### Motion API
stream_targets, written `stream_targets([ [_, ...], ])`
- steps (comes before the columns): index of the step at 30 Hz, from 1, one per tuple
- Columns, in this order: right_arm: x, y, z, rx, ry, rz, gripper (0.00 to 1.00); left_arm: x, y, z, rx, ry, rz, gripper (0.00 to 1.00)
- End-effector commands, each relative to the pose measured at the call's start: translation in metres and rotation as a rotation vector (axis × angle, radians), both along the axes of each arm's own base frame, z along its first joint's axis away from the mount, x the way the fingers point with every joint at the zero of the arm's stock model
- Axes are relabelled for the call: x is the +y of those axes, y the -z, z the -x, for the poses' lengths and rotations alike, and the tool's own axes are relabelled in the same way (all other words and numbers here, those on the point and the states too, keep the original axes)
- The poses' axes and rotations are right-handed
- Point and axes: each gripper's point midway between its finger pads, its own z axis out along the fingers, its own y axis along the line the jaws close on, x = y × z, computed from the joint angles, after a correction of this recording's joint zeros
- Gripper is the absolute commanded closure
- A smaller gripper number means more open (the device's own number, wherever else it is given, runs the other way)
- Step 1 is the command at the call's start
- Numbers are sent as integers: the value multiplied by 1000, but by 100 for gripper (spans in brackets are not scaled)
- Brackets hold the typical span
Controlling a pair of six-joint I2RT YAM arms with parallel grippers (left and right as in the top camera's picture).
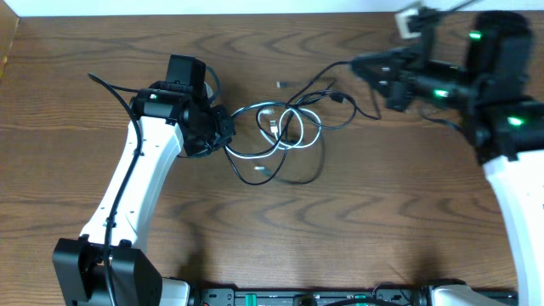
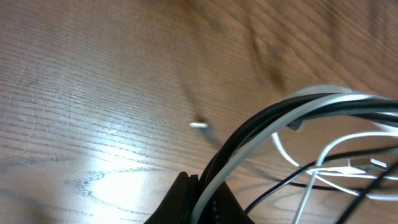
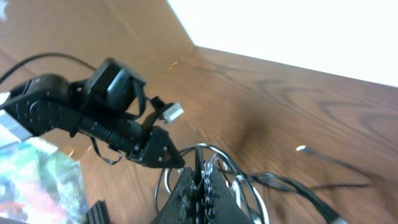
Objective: Untangle cables
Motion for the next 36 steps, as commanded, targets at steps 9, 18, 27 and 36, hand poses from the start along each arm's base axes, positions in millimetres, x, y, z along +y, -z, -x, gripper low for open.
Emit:
stream_targets([
  [9, -149, 84, -30, 419, 699, 156, 99, 0, -6, -13, -61, 12, -7, 92],
  [18, -165, 202, -40, 774, 708, 329, 99, -38, -33, -32, -270, 289, 147, 93],
  [27, -180, 295, -43, 1010, 668, 390, 99, -55, -152, -54, -678, 361, 314, 93],
  [36, -235, 342, -33, 1148, 754, 348, 99, 54, -237, -38, -898, 4, 266, 92],
])
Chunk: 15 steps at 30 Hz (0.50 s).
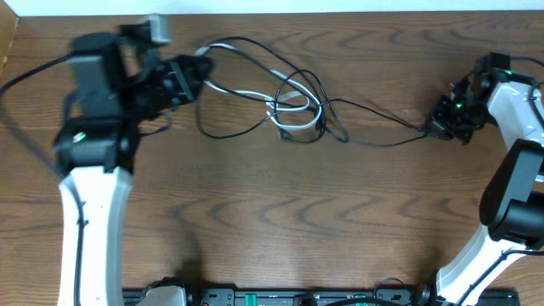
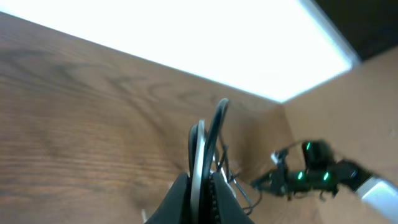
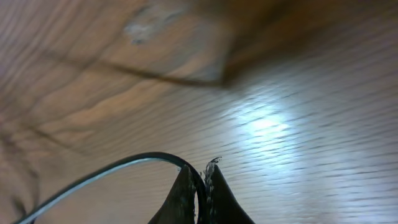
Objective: Untangle cables
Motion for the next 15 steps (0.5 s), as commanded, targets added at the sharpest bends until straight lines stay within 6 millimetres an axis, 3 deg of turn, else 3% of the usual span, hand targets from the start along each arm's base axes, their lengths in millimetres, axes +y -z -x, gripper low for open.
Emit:
stream_targets([
  [1, -31, 8, 4, 5, 28, 42, 99, 40, -37, 11, -78, -130, 26, 92],
  [5, -46, 9, 7, 8, 41, 76, 99, 62, -40, 13, -87, -193, 22, 92],
  [8, -64, 10, 12, 16, 82, 95, 99, 82, -32, 10, -55, -245, 27, 92],
  [10, -65, 8, 12, 1, 95, 55, 99, 84, -24, 8, -25, -239, 41, 92],
  [12, -54, 2, 7, -58, 32, -20, 99, 76, -18, 7, 2, -195, 68, 92],
  [15, -14, -15, -8, -206, -142, -179, 99, 52, -11, 4, 30, -85, 106, 93],
])
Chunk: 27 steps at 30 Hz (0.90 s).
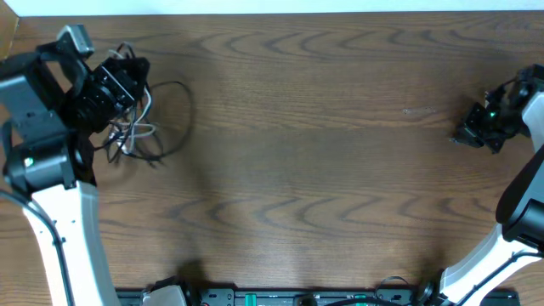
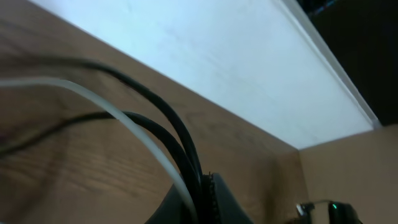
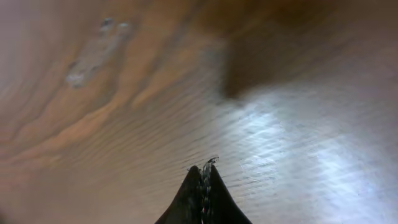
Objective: Untangle cables
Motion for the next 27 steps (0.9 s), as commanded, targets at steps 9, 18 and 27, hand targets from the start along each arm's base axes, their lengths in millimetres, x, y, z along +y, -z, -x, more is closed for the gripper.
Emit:
stream_targets([
  [9, 157, -79, -44, -476, -550, -352, 76, -97, -28, -3, -93, 302, 78, 92],
  [18, 212, -186, -38, -733, -745, -231, 51, -189, -38, 18, -137, 486, 80, 92],
  [27, 254, -194, -19, -716, -830, -160, 48, -234, 17, 16, 26, 595, 64, 92],
])
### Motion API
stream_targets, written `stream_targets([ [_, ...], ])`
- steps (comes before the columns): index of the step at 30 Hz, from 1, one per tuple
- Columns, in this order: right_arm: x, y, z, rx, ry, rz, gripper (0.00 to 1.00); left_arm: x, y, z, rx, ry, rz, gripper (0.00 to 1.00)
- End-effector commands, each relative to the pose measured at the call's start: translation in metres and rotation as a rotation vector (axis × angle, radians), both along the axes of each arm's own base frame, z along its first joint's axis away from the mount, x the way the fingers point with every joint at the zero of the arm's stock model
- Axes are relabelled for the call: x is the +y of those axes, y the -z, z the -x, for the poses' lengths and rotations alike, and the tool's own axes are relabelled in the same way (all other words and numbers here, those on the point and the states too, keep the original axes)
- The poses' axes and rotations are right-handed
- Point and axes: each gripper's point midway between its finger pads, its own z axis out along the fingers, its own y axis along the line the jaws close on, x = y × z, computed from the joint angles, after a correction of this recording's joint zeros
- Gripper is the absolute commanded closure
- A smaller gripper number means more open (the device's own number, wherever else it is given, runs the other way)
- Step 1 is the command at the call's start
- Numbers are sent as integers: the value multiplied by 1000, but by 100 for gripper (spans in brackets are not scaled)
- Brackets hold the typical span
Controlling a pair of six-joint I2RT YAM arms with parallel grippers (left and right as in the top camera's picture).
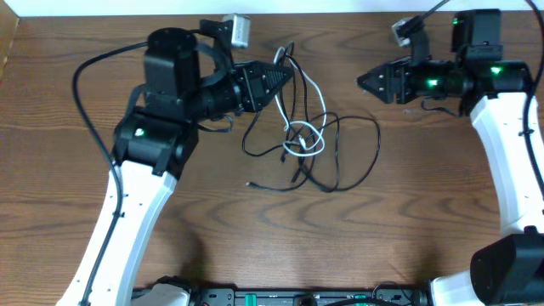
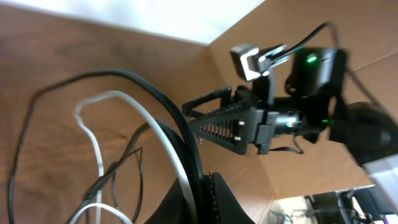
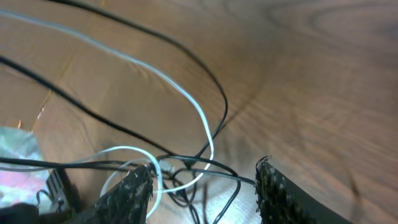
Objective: Untangle cables
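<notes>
A tangle of black and white cables (image 1: 304, 140) lies on the wooden table (image 1: 408, 221) at top centre. Strands rise from it to my left gripper (image 1: 287, 75), which is shut on a black and a white cable (image 2: 180, 155); the left gripper (image 2: 200, 182) shows them pinched between its fingers. My right gripper (image 1: 364, 82) hangs a little to the right of it, facing it, open. In the right wrist view the right gripper (image 3: 205, 167) has its fingers wide apart with the white cable (image 3: 200, 115) and black strands beyond them, none gripped.
A black loop (image 1: 361, 166) of the tangle spreads to the right, and a loose plug end (image 1: 250, 183) lies to the lower left. A cardboard wall (image 1: 7, 38) borders the table on the left, a white wall runs along the back.
My left gripper was at the far left with the cable bundle; it now holds it at top centre. My right gripper was shut and empty at the far right edge; it is now open near the bundle.
First my left gripper held the tangle at centre left and my right held a black strand at upper right. Then both stood far apart with the cables stretched between them. Then the right held nothing and the bundle was at the left. Now both meet at top centre.
</notes>
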Motion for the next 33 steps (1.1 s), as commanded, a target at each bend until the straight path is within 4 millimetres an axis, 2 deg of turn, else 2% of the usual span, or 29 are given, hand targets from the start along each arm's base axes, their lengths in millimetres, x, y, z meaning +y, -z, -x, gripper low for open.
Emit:
stream_targets([
  [1, 13, 16, 1, 50, -4, 31, 48, -14, 28, -10, 76, 25, -33, 92],
  [4, 17, 21, 2, 49, -2, 69, 49, -32, 59, -11, 167, 70, -61, 91],
  [5, 15, 24, 0, 59, 20, 85, 49, -35, 67, -10, 190, 79, -70, 87],
  [8, 6, 30, -3, 95, 91, 122, 50, -44, 90, -8, 250, 103, -100, 83],
  [10, 3, 33, -3, 113, 115, 135, 50, -45, 108, -6, 295, 111, -136, 72],
  [13, 3, 34, -2, 116, 114, 136, 49, -44, 123, -4, 333, 119, -164, 68],
  [14, 3, 34, -2, 118, 115, 136, 49, -43, 128, -4, 337, 126, -182, 63],
  [20, -4, 39, -2, 155, 168, 157, 49, -20, 154, -6, 393, 12, -315, 56],
  [26, 2, 38, -1, 151, 153, 154, 46, -6, 169, -2, 401, -12, -410, 52],
  [30, 12, 36, -1, 129, 130, 152, 44, -10, 169, 0, 398, -1, -411, 46],
  [33, 13, 34, -4, 111, 131, 151, 43, -19, 168, 5, 389, 23, -415, 37],
])
